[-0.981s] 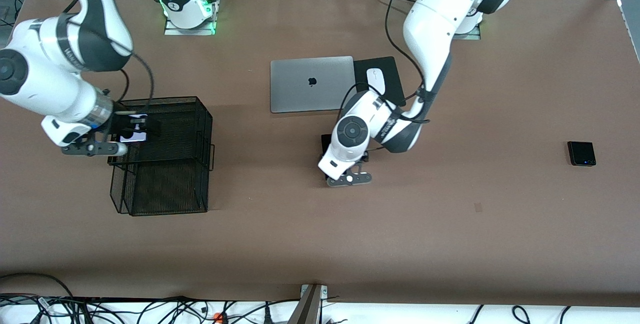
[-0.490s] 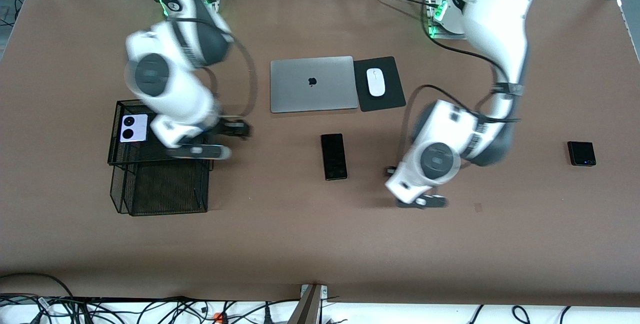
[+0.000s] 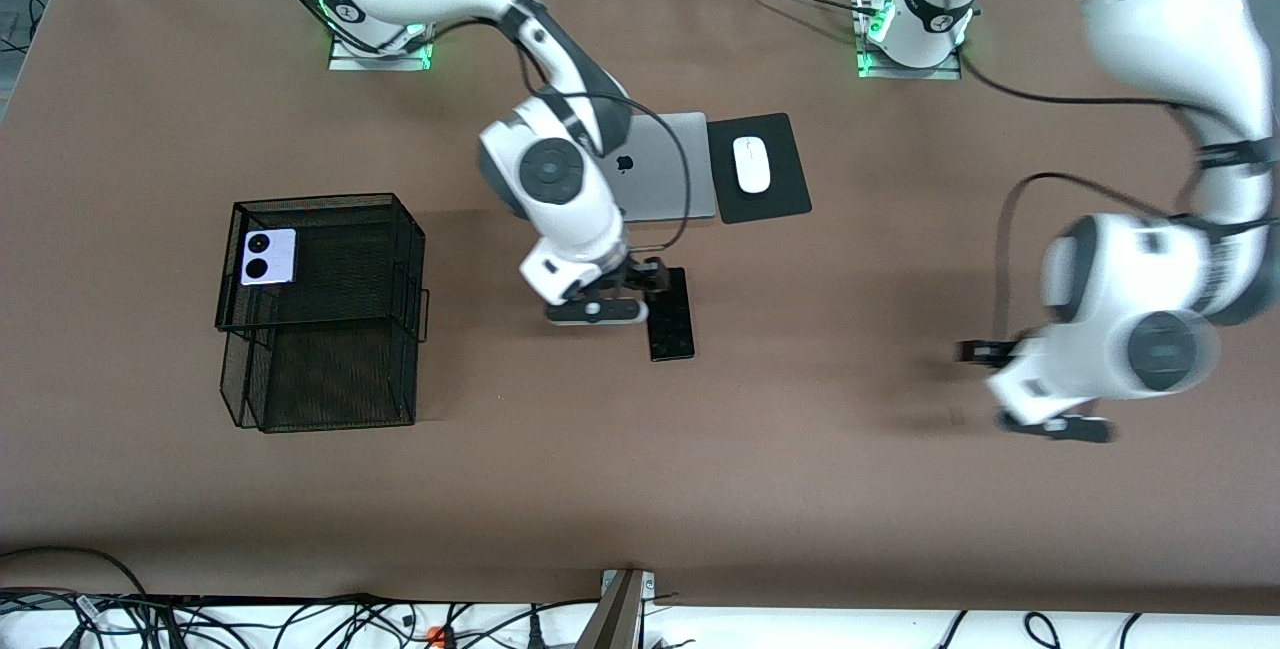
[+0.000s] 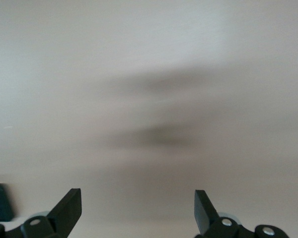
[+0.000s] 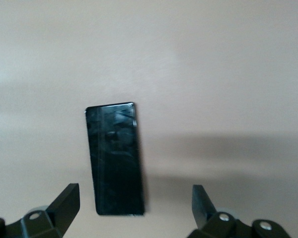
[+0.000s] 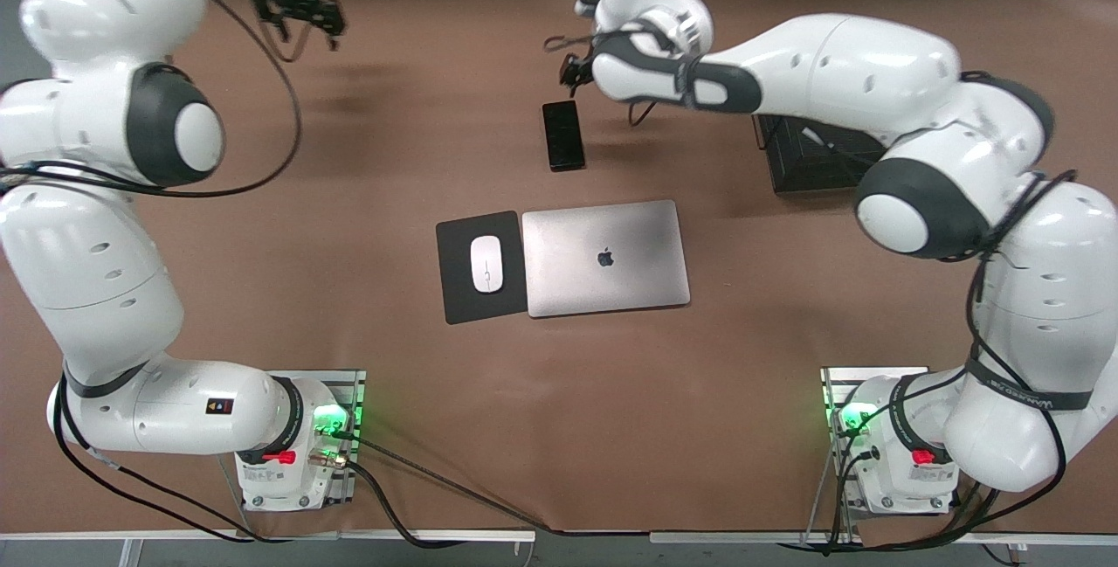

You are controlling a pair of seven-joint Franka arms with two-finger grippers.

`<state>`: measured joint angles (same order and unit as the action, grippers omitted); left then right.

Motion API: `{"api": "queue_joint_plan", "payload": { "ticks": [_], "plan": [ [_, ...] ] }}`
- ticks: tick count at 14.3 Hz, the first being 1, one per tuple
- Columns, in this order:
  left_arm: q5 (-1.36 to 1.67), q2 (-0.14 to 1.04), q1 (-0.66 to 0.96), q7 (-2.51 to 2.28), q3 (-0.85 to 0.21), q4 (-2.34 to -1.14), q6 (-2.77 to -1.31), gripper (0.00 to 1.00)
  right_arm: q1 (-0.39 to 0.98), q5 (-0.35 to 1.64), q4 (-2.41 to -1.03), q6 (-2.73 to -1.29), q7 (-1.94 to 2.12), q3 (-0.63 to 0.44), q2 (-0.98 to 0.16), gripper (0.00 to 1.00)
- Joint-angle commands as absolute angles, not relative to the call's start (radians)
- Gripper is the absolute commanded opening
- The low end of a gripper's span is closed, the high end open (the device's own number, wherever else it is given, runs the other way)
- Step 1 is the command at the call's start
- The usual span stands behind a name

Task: Place phones with both arms
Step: 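Grasp the slab with the right gripper while the left grasps the flip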

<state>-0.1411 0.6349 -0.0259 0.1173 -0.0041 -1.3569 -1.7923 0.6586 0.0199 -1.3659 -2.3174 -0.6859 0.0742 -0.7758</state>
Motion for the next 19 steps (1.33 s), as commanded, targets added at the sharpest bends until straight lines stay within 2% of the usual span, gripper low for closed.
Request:
{"api": "queue_joint_plan", "payload": {
  "ticks": [1, 5, 8, 13, 19],
  "plan": [
    [-0.192, 0.583, -0.156, 0.27, -0.025, -1.439, -1.844, 1.0, 0.696, -0.021, -1.287, -2.359, -0.698, 0.06, -0.859, 1.0],
    [-0.183, 0.584, -0.351, 0.401, -0.029, -1.54, -2.064, 1.0, 0.761, -0.06, -1.204, -2.385, -0.733, 0.012, -0.962, 1.0],
    [-0.179, 0.61, -0.458, 0.468, -0.035, -1.603, -2.198, 1.0, 0.795, -0.066, -1.198, -2.419, -0.742, -0.011, -0.986, 1.0],
    [-0.166, 0.647, -0.574, 0.526, -0.037, -1.663, -2.304, 1.0, 0.799, -0.124, -1.2, -2.457, -0.741, -0.012, -1.014, 1.0],
    [-0.091, 0.656, -0.606, 0.515, -0.037, -1.758, -2.419, 1.0, 0.805, -0.147, -1.2, -2.493, -0.744, -0.012, -1.034, 1.0]
  ]
}}
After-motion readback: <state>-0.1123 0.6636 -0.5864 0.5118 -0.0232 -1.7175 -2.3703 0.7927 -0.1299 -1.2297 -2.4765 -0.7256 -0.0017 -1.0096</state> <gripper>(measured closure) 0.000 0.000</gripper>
